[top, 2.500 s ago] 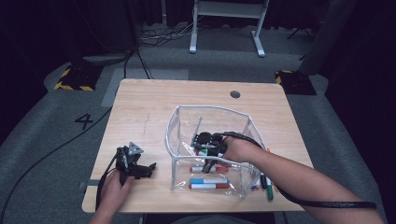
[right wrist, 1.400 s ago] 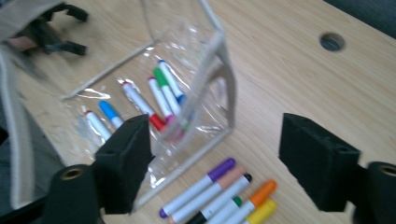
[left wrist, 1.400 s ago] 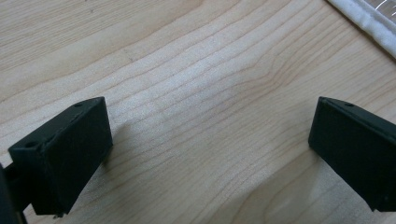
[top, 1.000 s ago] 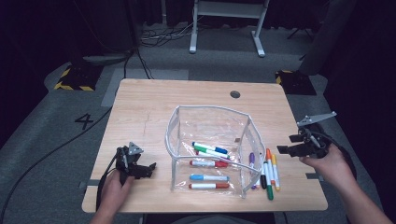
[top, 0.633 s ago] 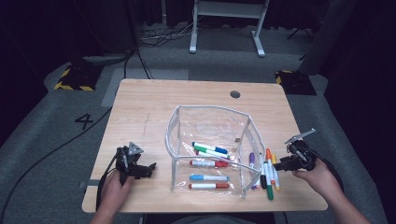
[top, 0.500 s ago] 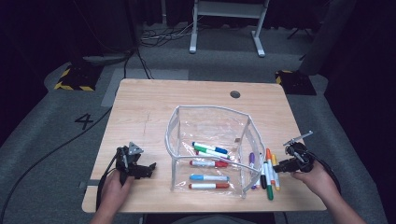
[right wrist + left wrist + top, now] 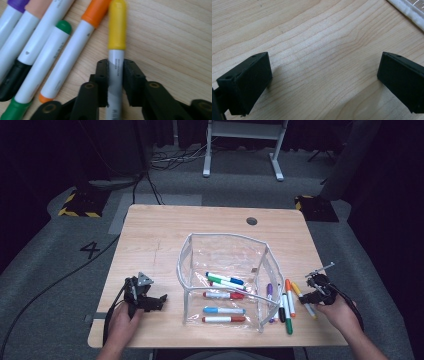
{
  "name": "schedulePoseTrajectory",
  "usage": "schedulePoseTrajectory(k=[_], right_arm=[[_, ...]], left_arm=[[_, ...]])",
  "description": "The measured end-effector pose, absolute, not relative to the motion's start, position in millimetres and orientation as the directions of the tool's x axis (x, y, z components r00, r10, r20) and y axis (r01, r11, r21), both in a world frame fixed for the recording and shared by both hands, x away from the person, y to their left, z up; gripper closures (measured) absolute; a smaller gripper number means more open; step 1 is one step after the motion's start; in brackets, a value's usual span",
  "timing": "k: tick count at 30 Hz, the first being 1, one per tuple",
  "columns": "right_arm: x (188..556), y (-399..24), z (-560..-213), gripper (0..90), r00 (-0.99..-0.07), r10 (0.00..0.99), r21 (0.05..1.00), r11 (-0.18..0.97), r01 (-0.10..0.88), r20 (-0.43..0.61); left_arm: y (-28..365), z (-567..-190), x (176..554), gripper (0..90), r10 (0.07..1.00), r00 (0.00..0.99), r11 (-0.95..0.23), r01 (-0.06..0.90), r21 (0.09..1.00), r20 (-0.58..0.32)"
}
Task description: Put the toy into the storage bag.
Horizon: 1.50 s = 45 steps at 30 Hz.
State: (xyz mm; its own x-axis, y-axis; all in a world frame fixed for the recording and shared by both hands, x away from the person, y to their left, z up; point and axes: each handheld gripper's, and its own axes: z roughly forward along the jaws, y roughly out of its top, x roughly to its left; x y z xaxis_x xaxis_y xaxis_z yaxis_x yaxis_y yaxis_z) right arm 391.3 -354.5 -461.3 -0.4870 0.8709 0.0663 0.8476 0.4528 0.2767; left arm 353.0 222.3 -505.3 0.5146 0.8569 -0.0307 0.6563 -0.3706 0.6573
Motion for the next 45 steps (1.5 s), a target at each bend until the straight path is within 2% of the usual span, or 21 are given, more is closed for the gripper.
schedulePoseTrajectory(k=[7, 14, 30, 45], right_arm=[[397, -366, -461, 76.6, -0.439, 0.893, 0.272, 0.400, 0.875, 0.100], [390, -373, -441, 76.6, -0.446, 0.885, 0.332, 0.383, 0.862, 0.137], [374, -349, -347, 76.6, -0.592, 0.794, 0.507, 0.455, 0.732, 0.141], [368, -291, -277, 76.5, -0.749, 0.656, 0.587, 0.573, 0.572, 0.089]], left_arm=[[222, -505, 353, 0.0, 0.857, 0.515, -0.371, 0.656, 0.657, -0.031], [222, -505, 353, 0.0, 0.857, 0.515, -0.371, 0.656, 0.657, -0.031], [222, -505, 353, 0.0, 0.857, 0.515, -0.371, 0.656, 0.657, -0.030], [222, -505, 353, 0.0, 0.857, 0.515, -0.371, 0.656, 0.657, -0.031]])
